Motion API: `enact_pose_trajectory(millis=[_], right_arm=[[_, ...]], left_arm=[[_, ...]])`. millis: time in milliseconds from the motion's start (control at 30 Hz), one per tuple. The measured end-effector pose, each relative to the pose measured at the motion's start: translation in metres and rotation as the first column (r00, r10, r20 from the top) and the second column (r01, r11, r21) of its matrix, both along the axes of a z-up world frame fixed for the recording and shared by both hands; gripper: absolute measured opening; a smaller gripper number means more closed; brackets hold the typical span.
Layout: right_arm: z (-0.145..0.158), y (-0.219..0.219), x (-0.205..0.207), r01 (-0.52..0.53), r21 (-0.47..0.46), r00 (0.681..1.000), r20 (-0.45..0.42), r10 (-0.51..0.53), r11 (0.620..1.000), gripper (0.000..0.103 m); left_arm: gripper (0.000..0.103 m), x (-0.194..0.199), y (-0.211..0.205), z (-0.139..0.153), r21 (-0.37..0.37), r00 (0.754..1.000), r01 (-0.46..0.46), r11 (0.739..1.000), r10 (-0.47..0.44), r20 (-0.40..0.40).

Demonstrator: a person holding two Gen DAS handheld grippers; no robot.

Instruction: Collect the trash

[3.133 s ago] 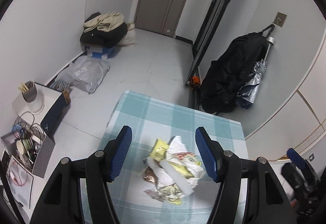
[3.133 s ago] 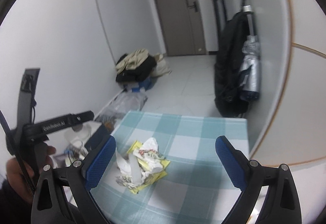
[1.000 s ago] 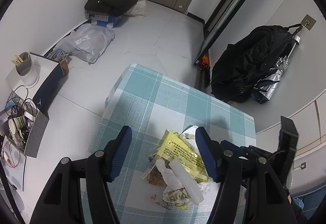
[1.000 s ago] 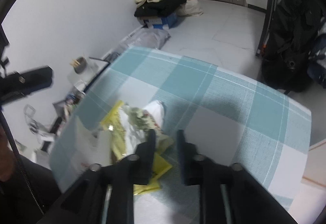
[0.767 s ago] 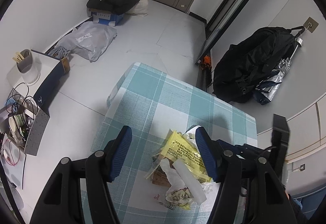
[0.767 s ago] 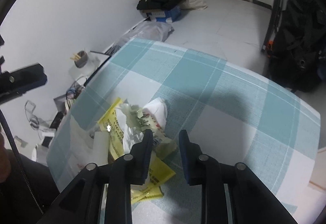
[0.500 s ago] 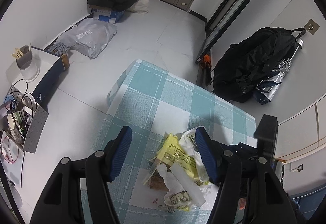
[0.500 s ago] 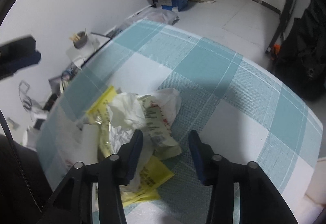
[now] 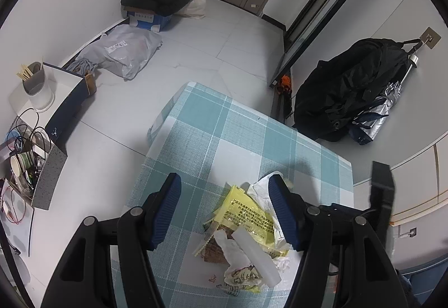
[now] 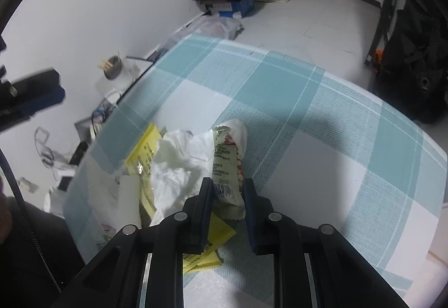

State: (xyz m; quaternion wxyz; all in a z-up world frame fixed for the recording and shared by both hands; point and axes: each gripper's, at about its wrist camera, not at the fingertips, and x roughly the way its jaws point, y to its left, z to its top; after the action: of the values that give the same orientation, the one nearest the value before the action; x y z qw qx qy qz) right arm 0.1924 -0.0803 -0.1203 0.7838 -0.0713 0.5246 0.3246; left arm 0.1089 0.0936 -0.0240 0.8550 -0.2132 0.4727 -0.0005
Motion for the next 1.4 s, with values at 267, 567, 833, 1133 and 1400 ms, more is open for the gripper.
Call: enact_pose_trajectory(millis=[267, 567, 833, 1133, 1400], right_arm=[[0.017, -0.036, 0.004, 0.087, 0.067, 0.996, 0.010, -0.088, 0.994, 0.020], [0.028, -0.093, 0.015, 0.195, 0.095, 0.980, 0.008, -0.196, 0.976, 0.020], [0.033, -0.126, 0.015, 0.238, 0.089, 0.970, 0.029, -0.241, 0.967, 0.020], [0.043, -0.136, 0.004, 0.231, 0.029, 0.966, 0.113, -0.232, 0.973, 0.020], [0.051, -0.136, -0.003, 0.225, 0.029, 0.964, 0.141, -0.227, 0.974, 0.020]], left_arm=[[0.061, 0.009, -0.028, -0.005, 0.014, 0.996, 0.091, 0.996, -0.091, -0.021], [0.061, 0.045, -0.076, -0.049, -0.001, 0.951, 0.244, 0.970, -0.239, -0.196], [0.061, 0.055, -0.110, -0.074, 0.103, 0.922, 0.289, 0.952, -0.248, -0.297], [0.061, 0.056, -0.117, -0.081, 0.222, 0.922, 0.303, 0.927, -0.226, -0.315], [0.037, 0.051, -0.123, -0.079, 0.285, 0.926, 0.330, 0.900, -0.249, -0.285]])
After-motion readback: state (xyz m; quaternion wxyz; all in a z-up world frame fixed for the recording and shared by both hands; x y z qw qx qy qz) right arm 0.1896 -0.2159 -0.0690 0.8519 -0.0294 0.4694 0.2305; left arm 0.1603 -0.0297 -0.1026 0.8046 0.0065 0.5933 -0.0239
